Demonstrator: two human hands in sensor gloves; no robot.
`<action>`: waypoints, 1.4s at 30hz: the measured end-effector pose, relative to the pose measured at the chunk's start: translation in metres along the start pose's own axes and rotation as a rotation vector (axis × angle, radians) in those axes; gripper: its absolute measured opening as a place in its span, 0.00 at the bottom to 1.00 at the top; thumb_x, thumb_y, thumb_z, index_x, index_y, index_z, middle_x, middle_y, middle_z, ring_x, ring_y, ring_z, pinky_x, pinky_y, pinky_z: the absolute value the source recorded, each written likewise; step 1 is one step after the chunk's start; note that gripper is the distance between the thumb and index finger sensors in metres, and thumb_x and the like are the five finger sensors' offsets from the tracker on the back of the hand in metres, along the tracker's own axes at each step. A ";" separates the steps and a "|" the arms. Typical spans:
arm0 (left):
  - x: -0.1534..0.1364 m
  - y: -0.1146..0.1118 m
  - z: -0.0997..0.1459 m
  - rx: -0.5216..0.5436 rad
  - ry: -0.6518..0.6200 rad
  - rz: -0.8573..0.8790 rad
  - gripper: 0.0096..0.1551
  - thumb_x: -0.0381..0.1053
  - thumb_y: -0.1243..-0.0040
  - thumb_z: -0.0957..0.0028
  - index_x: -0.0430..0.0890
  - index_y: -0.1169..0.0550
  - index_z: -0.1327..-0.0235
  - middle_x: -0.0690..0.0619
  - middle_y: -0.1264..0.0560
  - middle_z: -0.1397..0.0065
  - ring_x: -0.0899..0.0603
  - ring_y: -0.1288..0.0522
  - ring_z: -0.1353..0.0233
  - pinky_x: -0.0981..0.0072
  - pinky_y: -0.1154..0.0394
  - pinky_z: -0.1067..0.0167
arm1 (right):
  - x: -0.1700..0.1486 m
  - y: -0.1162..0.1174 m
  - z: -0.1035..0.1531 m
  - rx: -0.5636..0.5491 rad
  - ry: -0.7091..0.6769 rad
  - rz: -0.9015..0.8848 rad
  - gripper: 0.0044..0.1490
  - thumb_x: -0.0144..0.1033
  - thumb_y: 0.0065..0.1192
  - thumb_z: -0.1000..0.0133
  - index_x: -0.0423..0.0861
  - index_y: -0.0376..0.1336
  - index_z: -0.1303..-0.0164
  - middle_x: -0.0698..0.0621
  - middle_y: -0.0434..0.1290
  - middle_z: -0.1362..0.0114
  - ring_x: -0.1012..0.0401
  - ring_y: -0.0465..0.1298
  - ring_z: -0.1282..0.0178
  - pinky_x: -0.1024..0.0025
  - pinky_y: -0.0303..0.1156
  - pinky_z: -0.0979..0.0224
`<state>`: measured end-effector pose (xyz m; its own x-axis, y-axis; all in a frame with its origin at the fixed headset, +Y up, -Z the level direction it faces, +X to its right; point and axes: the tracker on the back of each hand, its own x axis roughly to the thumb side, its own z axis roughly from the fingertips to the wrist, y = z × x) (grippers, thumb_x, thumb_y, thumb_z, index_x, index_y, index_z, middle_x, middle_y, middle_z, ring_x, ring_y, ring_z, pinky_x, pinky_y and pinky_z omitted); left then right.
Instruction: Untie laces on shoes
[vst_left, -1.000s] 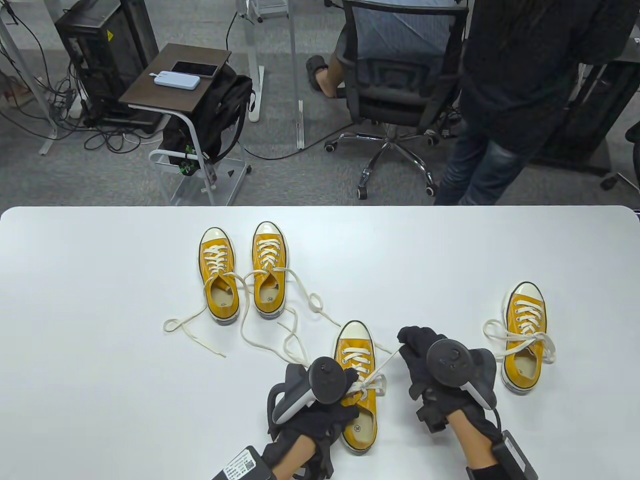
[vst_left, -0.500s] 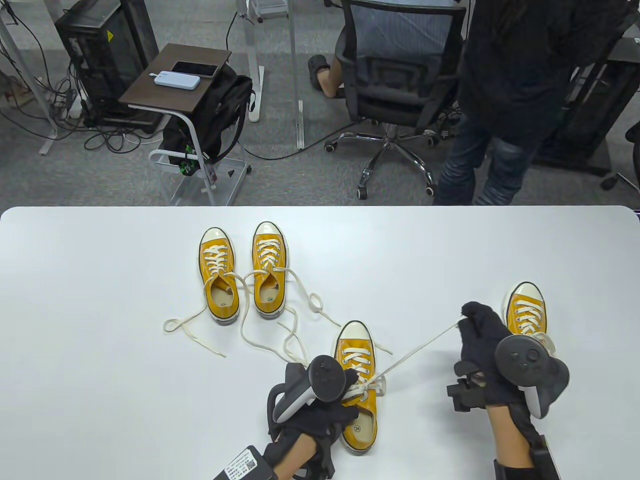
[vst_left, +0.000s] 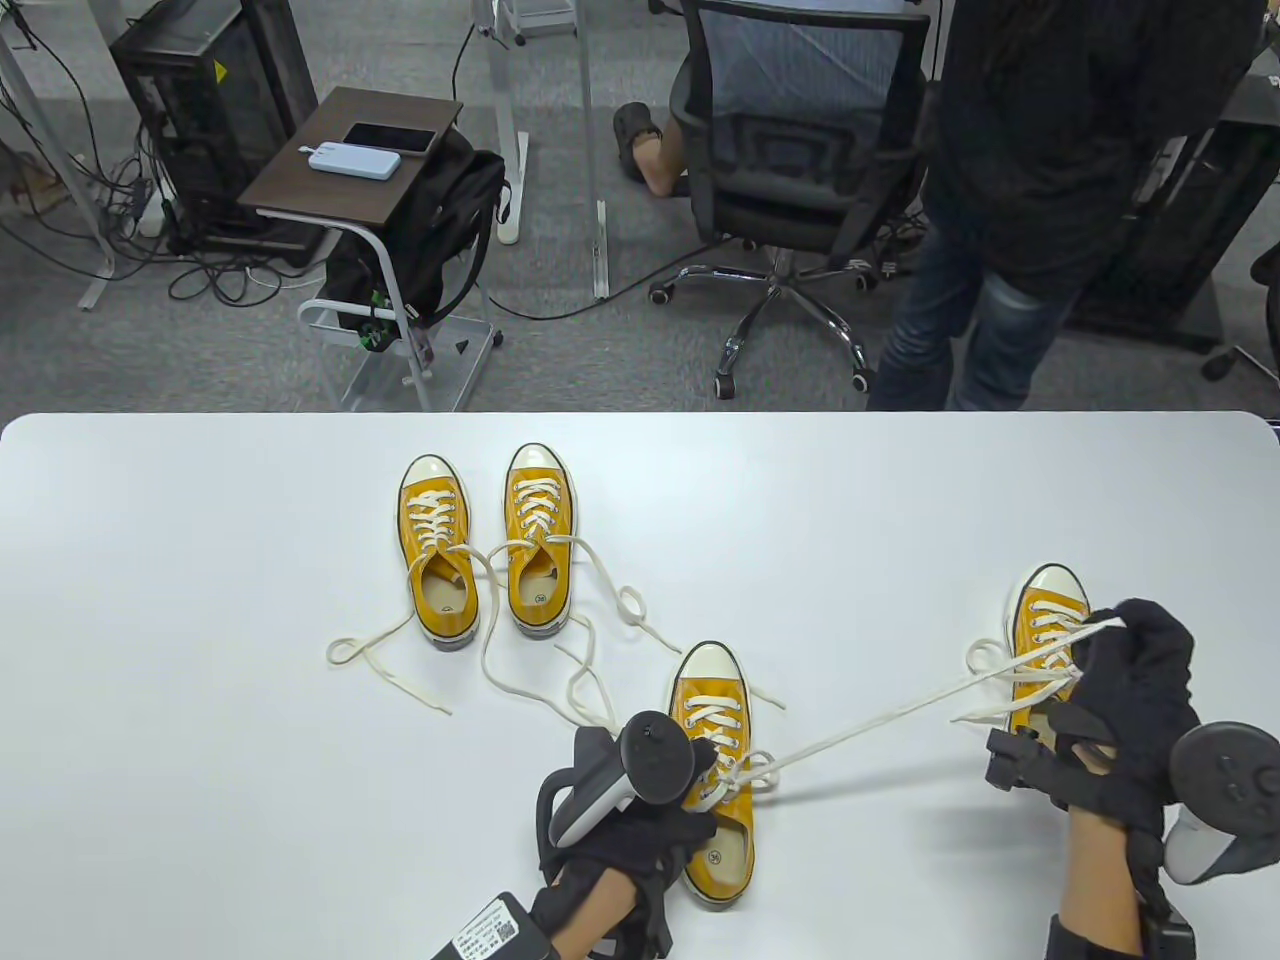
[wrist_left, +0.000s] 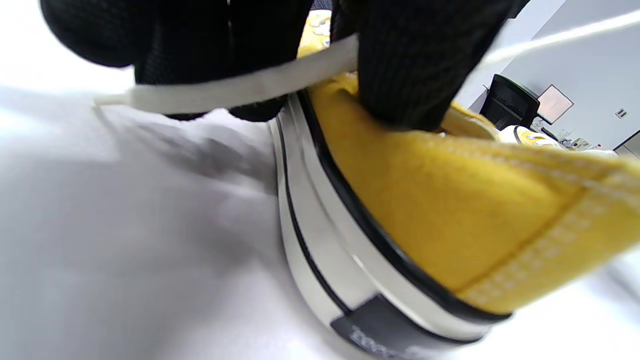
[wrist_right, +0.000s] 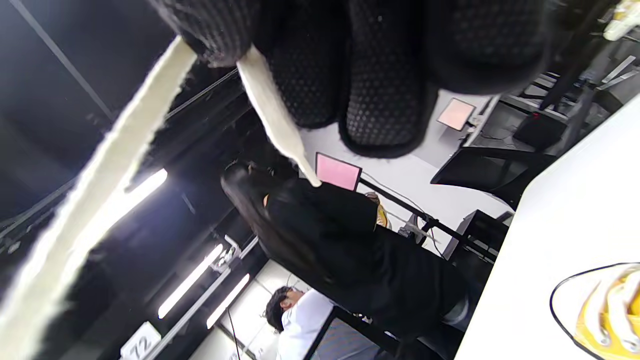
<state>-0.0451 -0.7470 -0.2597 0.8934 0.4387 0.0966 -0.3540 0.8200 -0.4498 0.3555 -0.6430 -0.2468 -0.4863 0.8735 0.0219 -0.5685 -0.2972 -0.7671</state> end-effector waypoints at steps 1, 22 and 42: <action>0.000 -0.001 0.000 -0.003 0.001 -0.002 0.43 0.62 0.35 0.51 0.66 0.40 0.22 0.43 0.25 0.29 0.31 0.23 0.37 0.45 0.24 0.44 | -0.002 -0.004 -0.001 -0.020 0.016 -0.023 0.23 0.42 0.57 0.46 0.56 0.60 0.40 0.45 0.75 0.38 0.48 0.81 0.49 0.52 0.77 0.49; -0.001 -0.001 0.000 0.013 -0.014 0.006 0.42 0.62 0.34 0.51 0.64 0.38 0.22 0.42 0.24 0.30 0.32 0.23 0.37 0.45 0.23 0.45 | -0.024 0.117 0.042 0.916 -0.022 0.613 0.23 0.37 0.79 0.55 0.46 0.74 0.50 0.42 0.84 0.51 0.46 0.84 0.60 0.49 0.77 0.58; -0.004 0.000 0.000 0.024 -0.040 0.025 0.42 0.63 0.35 0.51 0.62 0.37 0.22 0.42 0.23 0.31 0.31 0.22 0.37 0.44 0.24 0.46 | 0.029 0.154 0.135 1.372 -0.295 0.645 0.29 0.58 0.68 0.51 0.46 0.77 0.54 0.41 0.85 0.51 0.43 0.84 0.57 0.47 0.77 0.56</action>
<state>-0.0488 -0.7481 -0.2600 0.8725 0.4734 0.1212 -0.3832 0.8167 -0.4314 0.1642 -0.7156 -0.2777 -0.8963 0.4063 0.1779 -0.2894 -0.8396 0.4596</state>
